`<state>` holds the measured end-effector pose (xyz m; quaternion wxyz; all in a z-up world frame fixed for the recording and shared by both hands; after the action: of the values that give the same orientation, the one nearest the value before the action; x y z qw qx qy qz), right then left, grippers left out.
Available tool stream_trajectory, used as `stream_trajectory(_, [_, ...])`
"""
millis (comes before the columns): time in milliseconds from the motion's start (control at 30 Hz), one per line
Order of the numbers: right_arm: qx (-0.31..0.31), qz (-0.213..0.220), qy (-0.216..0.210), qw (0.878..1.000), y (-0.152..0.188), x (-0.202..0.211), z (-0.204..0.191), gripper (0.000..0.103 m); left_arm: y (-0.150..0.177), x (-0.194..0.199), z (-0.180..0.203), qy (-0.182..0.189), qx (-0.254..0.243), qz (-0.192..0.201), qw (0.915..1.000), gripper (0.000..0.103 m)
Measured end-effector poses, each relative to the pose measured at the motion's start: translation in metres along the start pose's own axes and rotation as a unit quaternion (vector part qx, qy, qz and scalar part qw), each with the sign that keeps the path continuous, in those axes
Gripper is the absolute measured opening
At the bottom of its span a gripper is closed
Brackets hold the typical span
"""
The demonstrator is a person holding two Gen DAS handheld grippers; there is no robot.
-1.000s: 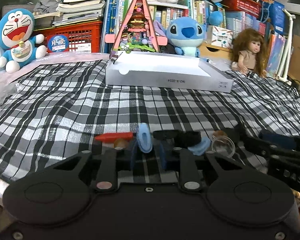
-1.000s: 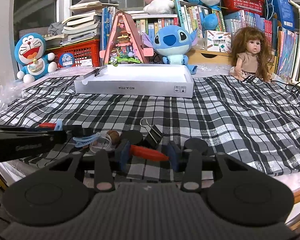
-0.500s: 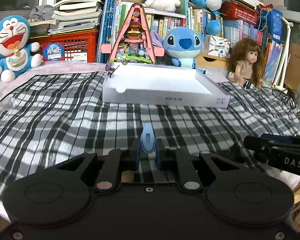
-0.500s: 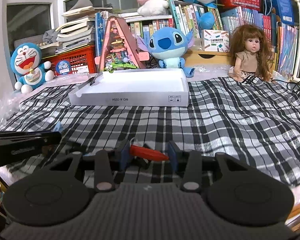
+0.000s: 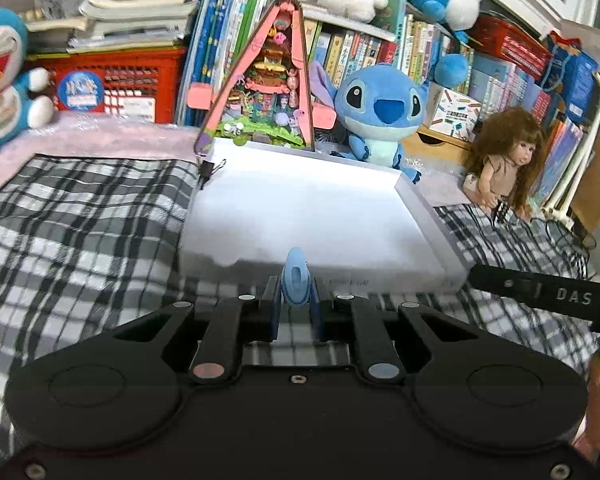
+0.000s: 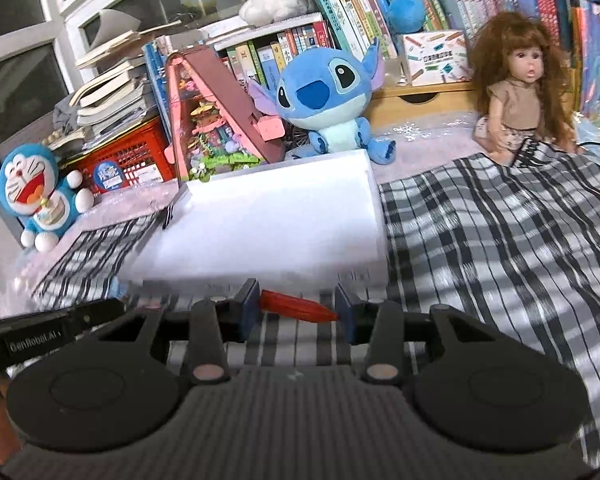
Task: Organize rigid objects
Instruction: 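Carry the clip and crayon into the white box and open both grippers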
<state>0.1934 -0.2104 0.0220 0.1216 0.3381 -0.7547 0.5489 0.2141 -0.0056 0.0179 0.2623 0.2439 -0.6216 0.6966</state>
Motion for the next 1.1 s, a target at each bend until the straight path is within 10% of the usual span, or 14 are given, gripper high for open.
stream_trajectory(433, [-0.003,-0.111,0.029,0.993,-0.023,-0.090,0.015,0.046,-0.024,-0.092,0.012,-0.031,0.008,-0.069,0.9971,0.014])
stream_trajectory(1100, [0.015,-0.141,0.059,0.988,-0.014,-0.130,0.027,0.046,-0.016,-0.119,0.016,-0.055,-0.027,-0.063,0.9961,0.014])
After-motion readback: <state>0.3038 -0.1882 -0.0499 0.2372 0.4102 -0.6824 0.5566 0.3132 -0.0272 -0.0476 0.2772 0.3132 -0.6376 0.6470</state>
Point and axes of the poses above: each gripper's, at about its wrist camera, not at the fingertips, and x roughly against the way its jaws point, z to its right, y to its underside, the point moved 10 cm from there along -x, roughly the way its jaws point, and after that the axes turned 12 degrees about -y, right-handed, at the moved point
